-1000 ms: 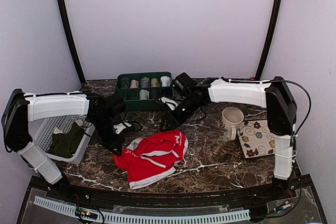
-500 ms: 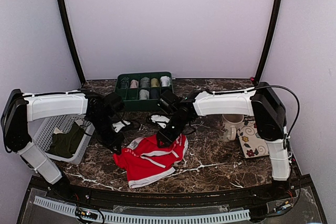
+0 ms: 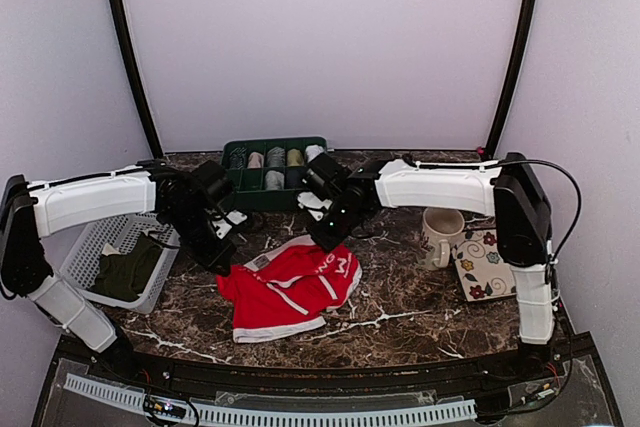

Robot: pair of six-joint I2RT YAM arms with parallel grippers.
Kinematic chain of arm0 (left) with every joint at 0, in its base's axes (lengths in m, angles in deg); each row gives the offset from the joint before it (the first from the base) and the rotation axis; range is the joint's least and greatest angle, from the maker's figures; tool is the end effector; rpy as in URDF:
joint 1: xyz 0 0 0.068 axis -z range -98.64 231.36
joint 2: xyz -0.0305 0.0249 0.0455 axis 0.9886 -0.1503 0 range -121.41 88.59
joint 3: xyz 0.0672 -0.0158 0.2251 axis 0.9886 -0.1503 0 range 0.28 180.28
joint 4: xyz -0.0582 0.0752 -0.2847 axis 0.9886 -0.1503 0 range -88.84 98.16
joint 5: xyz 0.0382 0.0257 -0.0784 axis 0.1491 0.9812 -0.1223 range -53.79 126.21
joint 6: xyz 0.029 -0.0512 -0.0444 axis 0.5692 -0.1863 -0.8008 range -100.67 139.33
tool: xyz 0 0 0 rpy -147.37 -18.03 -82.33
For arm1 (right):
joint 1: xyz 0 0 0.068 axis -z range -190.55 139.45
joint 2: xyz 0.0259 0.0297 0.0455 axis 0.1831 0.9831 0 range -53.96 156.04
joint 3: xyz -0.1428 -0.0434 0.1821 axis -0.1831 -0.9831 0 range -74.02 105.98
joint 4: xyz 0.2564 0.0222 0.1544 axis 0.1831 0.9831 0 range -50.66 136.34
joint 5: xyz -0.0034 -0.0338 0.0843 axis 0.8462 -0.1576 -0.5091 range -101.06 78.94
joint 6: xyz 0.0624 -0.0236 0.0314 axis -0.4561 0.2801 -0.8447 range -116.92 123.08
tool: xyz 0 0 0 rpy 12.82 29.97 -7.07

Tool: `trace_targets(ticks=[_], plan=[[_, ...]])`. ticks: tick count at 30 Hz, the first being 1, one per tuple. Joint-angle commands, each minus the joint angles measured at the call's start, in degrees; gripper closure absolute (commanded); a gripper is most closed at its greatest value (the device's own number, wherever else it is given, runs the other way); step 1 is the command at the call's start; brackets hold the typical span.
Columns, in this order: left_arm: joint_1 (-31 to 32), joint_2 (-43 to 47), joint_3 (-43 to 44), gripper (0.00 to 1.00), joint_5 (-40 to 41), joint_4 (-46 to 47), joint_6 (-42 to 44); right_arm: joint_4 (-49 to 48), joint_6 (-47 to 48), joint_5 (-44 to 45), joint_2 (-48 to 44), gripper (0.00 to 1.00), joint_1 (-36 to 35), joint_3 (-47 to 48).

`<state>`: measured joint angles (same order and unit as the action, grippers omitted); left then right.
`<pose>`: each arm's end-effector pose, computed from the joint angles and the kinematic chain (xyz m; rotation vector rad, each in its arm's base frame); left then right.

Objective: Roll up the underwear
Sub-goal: Pick up the underwear from the center of the board, then flatten out the underwear at the center of the board.

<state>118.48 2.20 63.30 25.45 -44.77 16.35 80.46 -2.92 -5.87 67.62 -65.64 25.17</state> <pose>0.2515 -0.2047 0.1492 0.9001 2.8171 -0.3834 0.2823 0.3950 0.1307 -1.0916 2.4589 0.2166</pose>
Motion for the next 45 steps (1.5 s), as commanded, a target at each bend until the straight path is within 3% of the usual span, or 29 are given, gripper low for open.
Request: trace_targets(ticks=[1,6,11,16,20,24,27,28,29,30,32,33,36,40,45], plan=[[-0.43,6.96,3.01,1.00,8.58,2.88,4.01,-1.13,-9.63,4.33,-10.03,1.00,6.52,1.42],[-0.74,13.02,1.95,1.00,11.48,9.15,11.08,-6.73,-21.00,3.57,-21.56,1.00,13.60,-4.74],[-0.74,20.54,1.39,1.00,9.93,16.43,17.73,-7.29,-25.37,6.65,-27.92,1.00,14.05,-7.52],[-0.74,28.30,0.27,0.98,-4.00,19.57,23.88,-5.53,-30.26,3.80,-35.13,1.00,13.38,-12.27],[-0.74,32.36,-0.97,1.00,-13.78,18.49,22.98,-0.57,-33.96,5.48,-40.13,1.00,9.05,-13.79],[-1.34,32.32,-4.00,1.00,-14.39,19.23,21.42,7.72,-36.43,8.57,-38.01,1.00,7.94,-7.68],[-4.99,29.03,-6.27,1.00,-16.14,22.30,21.85,11.06,-37.51,9.84,-31.11,1.00,8.15,-4.09],[-6.09,27.34,-6.70,1.00,-14.90,23.60,22.02,10.86,-37.69,9.72,-27.54,0.96,8.72,-2.71],[-7.24,25.45,-7.28,0.96,-12.68,25.83,21.74,10.14,-37.92,9.55,-24.97,0.84,9.20,-1.74],[-8.36,23.63,-7.45,0.86,-8.74,26.97,21.01,9.03,-37.82,8.81,-22.16,0.73,9.98,-0.58],[-10.17,19.00,-6.06,0.61,-1.06,28.92,18.42,8.15,-38.15,6.36,-16.84,0.33,12.14,3.18],[-11.11,16.71,-4.42,0.52,0.27,28.16,17.39,8.56,-38.03,5.37,-14.27,0.22,13.26,5.39],[-12.16,11.33,0.96,0.35,2.68,23.89,12.64,11.12,-35.52,4.09,-9.99,0.14,15.68,12.06],[-12.25,9.84,2.32,0.32,2.58,20.87,6.27,6.74,-27.54,0.43,-13.10,0.11,17.29,7.90],[-12.26,11.02,-2.04,0.33,-5.41,19.15,-3.35,-4.74,-20.23,-14.18,-20.35,0.25,17.75,-7.68]])
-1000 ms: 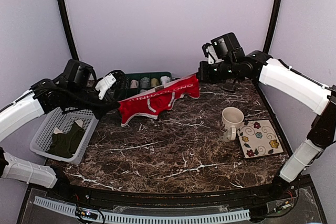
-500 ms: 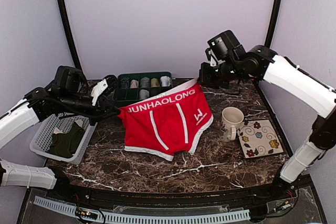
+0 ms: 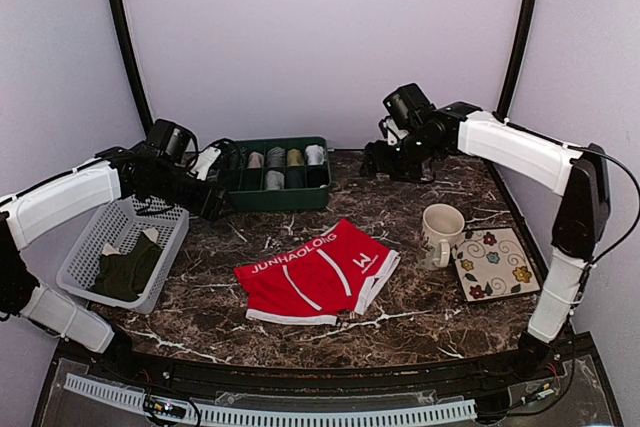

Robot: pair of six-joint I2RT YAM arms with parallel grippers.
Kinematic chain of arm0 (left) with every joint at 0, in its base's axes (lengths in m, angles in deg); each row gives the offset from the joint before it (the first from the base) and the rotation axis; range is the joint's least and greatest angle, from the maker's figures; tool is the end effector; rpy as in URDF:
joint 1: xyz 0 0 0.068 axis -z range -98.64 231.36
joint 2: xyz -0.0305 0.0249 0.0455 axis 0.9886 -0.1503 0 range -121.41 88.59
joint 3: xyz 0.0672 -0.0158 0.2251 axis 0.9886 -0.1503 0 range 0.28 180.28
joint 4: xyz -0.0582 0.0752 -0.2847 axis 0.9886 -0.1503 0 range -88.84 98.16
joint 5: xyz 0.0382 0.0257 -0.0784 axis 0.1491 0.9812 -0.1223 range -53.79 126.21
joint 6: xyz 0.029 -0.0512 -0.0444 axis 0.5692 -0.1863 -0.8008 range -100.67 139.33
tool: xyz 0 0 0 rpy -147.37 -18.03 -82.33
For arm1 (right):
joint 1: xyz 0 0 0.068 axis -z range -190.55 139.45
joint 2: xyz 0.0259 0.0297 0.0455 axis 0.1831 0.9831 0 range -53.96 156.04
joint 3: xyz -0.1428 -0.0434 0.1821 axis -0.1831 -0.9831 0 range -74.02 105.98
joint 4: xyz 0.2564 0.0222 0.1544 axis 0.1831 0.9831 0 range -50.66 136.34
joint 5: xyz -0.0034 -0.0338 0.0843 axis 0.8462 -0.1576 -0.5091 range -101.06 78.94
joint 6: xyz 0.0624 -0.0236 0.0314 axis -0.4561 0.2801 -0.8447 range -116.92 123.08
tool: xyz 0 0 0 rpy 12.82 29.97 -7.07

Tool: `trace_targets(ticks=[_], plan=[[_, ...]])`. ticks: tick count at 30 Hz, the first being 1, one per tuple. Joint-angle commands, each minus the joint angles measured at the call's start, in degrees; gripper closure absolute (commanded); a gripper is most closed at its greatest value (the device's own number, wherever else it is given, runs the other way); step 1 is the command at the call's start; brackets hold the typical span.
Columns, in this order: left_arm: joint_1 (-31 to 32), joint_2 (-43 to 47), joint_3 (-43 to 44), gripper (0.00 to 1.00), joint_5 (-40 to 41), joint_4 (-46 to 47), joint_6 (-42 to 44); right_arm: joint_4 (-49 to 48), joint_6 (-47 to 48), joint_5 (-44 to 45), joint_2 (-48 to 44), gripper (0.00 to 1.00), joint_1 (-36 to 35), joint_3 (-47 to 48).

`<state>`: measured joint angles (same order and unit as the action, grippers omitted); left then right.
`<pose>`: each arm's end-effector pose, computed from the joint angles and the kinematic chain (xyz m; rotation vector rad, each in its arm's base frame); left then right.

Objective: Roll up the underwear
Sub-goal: Flatten out the underwear at the center of the board, then move the underwear to the center of the board.

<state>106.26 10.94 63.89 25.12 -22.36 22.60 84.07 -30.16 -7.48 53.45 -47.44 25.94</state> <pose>0.3213 -0.1622 0.2280 0.6690 2.2712 -0.4115 0.3715 0.2742 0.2437 -0.0537 2.5323 0.4334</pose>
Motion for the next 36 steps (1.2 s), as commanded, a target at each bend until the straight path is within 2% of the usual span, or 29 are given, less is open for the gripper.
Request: trace_targets(ticks=[1,5,9,15,23,26,31,36], plan=[[0.02,2.52,-4.11,0.34,-7.00,-2.94,-11.26,-10.13,7.54,-16.38,-6.60,0.29,-0.61,-10.54],[2.07,2.47,-8.83,0.40,-10.05,-2.43,-16.52,-10.45,10.21,-22.26,-4.78,0.38,-2.78,-13.76],[6.35,0.28,-11.49,0.42,-11.17,0.41,-20.42,-9.00,13.24,-21.55,-2.33,0.40,-5.35,-13.07],[12.75,-10.82,-10.93,0.49,-13.42,3.30,-21.74,-8.40,13.33,-19.55,-0.58,0.47,-5.74,-12.17],[10.77,-19.87,-7.57,0.59,-6.01,-1.26,-17.62,-8.36,12.83,-16.18,-0.22,0.49,-5.66,-14.38],[4.95,-21.85,-5.51,0.61,-3.37,-3.07,-14.32,-8.25,13.20,-15.01,-0.09,0.50,-5.45,-14.58],[3.76,-20.23,-0.61,0.56,-1.25,-5.60,-6.34,-9.50,14.52,-12.60,2.56,0.52,-3.36,-12.70],[2.71,-15.25,-0.68,0.46,-3.66,-4.61,-7.49,-8.27,17.49,-12.19,9.21,0.56,-1.70,-5.67]])
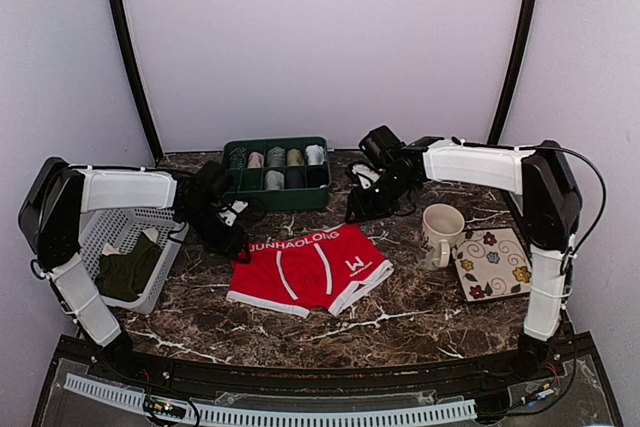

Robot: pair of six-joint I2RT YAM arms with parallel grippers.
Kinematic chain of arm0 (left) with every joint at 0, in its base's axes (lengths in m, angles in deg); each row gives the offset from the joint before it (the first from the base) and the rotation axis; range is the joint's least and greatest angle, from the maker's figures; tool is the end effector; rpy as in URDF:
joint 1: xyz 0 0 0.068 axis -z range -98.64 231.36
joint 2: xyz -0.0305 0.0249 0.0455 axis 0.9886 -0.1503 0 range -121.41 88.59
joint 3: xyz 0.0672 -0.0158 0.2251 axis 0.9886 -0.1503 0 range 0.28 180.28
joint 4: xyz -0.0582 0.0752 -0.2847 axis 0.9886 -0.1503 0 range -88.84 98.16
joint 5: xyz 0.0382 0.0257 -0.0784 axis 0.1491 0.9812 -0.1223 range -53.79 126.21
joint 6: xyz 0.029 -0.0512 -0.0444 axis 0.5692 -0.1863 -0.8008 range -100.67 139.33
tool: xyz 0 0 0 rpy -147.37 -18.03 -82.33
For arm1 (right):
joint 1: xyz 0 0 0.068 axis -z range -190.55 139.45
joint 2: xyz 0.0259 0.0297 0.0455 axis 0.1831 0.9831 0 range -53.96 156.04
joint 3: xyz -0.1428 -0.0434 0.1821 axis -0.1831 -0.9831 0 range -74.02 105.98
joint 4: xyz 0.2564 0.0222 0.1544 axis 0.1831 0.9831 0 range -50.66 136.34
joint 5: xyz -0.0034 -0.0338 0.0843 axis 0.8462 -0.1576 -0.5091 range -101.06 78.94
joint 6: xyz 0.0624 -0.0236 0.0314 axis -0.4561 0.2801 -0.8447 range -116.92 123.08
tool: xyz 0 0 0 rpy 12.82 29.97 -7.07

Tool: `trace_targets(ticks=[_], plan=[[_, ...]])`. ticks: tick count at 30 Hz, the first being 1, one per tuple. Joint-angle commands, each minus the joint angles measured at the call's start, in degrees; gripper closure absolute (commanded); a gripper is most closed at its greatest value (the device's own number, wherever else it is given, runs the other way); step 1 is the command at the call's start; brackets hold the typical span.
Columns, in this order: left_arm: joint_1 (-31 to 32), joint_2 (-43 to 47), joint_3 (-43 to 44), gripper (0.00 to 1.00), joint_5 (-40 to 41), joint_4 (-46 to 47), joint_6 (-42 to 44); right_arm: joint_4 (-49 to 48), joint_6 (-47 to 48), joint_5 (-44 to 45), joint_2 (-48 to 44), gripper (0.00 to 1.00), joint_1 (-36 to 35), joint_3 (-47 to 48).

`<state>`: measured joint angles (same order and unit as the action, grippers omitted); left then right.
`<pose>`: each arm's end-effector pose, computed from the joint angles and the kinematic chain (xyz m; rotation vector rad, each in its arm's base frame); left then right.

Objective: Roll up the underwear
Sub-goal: Move the underwear to the center of the board, then pick up the underwear from the center of the board.

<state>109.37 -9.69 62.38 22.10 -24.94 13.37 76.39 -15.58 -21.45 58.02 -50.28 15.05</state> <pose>0.3161 -0.1851 0.0908 0.6036 2.7634 -0.4857 0.3454 0.3016 0.1497 -0.5615 2.6563 0.5704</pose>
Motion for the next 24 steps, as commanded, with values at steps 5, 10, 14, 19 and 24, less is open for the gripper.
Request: trace_targets(ticks=[5,10,14,19,24], plan=[[-0.60,7.99,1.50,0.42,-1.05,-1.68,-0.15,2.49,4.77,3.49,10.37,0.58,1.17,11.20],[-0.79,9.78,0.93,0.40,0.25,-2.07,-1.04,4.41,6.86,6.86,14.47,0.59,1.23,13.64],[-0.88,11.37,-0.49,0.40,1.46,-1.93,-1.48,4.44,7.49,9.70,16.94,0.60,1.22,14.55],[-0.94,12.52,-1.45,0.40,1.93,-1.86,-2.20,3.36,7.82,10.41,19.06,0.61,1.22,16.20],[-1.20,13.18,-1.46,0.39,3.65,-2.17,-2.50,4.05,8.68,7.54,21.73,0.68,1.21,19.33]])
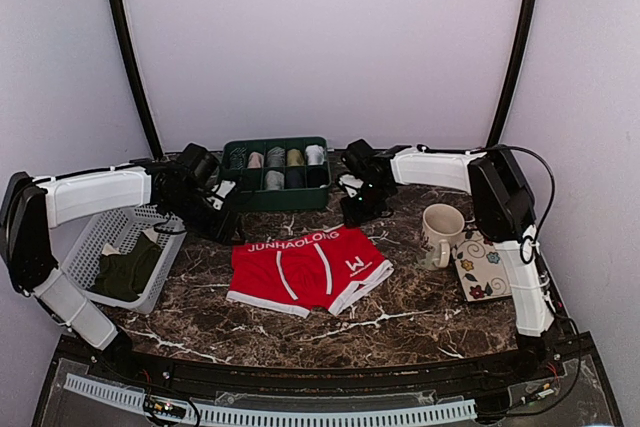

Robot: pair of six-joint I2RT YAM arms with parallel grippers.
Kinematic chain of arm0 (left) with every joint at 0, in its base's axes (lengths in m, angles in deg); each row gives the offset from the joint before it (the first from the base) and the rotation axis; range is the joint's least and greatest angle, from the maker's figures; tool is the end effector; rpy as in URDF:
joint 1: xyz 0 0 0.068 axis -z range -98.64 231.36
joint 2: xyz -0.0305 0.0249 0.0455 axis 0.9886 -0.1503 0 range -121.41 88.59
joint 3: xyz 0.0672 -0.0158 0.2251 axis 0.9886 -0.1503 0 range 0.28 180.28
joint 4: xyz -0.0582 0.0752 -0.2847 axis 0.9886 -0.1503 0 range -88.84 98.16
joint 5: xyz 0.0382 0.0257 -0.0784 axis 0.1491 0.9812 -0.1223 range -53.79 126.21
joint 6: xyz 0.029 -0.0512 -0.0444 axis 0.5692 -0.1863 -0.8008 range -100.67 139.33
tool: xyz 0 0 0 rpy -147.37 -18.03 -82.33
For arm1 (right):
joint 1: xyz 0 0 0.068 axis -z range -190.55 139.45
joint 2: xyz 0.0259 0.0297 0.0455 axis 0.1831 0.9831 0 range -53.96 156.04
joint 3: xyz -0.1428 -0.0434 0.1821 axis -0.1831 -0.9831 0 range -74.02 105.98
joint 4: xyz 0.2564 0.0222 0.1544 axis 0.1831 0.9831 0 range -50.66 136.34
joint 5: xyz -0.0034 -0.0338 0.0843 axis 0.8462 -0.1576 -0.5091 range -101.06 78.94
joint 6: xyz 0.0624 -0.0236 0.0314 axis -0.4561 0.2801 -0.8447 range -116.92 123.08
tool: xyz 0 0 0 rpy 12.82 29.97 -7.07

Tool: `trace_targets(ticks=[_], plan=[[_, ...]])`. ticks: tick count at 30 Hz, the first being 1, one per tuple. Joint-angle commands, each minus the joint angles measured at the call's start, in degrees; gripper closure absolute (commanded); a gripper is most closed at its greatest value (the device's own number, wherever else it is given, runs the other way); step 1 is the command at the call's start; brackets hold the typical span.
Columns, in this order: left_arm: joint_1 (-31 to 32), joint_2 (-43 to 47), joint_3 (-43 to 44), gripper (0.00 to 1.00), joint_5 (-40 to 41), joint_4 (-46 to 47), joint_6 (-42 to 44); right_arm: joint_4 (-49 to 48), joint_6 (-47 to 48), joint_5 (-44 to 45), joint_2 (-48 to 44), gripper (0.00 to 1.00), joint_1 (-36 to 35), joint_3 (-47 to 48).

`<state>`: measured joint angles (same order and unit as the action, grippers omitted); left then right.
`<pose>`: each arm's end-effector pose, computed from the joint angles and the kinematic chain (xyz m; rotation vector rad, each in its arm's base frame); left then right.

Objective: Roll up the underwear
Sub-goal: Pick up the underwear from the center of the board.

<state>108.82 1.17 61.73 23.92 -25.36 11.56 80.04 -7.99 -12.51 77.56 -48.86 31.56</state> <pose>0.3146 -0.1783 0.1515 0.5309 2.6032 -0.4917 0.3963 0.3152 0.0864 -0.6593 2.6894 0.2707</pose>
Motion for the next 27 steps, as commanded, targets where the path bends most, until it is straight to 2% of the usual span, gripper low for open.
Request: trace_targets(ticks=[1,3,4,10,14,16,19,27], plan=[[-0.92,2.34,-0.91,0.39,2.25,-1.74,-1.05,0.39,1.13,-2.32,2.21,0.76,-0.12,2.98],[-2.09,2.15,-0.91,0.39,2.63,-2.20,-2.16,0.02,1.23,-3.71,1.40,0.95,-0.10,2.76],[-2.86,2.01,-0.90,0.38,2.40,-2.39,-2.77,0.10,1.34,-3.81,0.47,1.00,-0.06,2.60],[-4.97,2.58,-0.64,0.39,2.24,-1.10,-4.38,0.86,1.08,-1.79,-9.05,1.00,0.58,0.00],[-4.97,1.13,-0.62,0.40,1.01,0.58,-5.20,-3.33,1.27,-0.38,-16.01,1.00,1.11,-6.32],[-4.91,-0.16,-0.47,0.41,0.25,1.45,-5.58,-2.75,1.97,0.41,-15.33,1.00,1.83,-7.81],[-4.90,-2.66,-0.02,0.43,-1.14,3.56,-6.93,1.20,2.54,0.94,-11.79,1.00,2.52,-4.98],[-4.87,-7.44,2.11,0.49,-2.83,9.52,-9.22,0.19,2.83,2.30,-10.22,1.00,2.48,-4.89]])
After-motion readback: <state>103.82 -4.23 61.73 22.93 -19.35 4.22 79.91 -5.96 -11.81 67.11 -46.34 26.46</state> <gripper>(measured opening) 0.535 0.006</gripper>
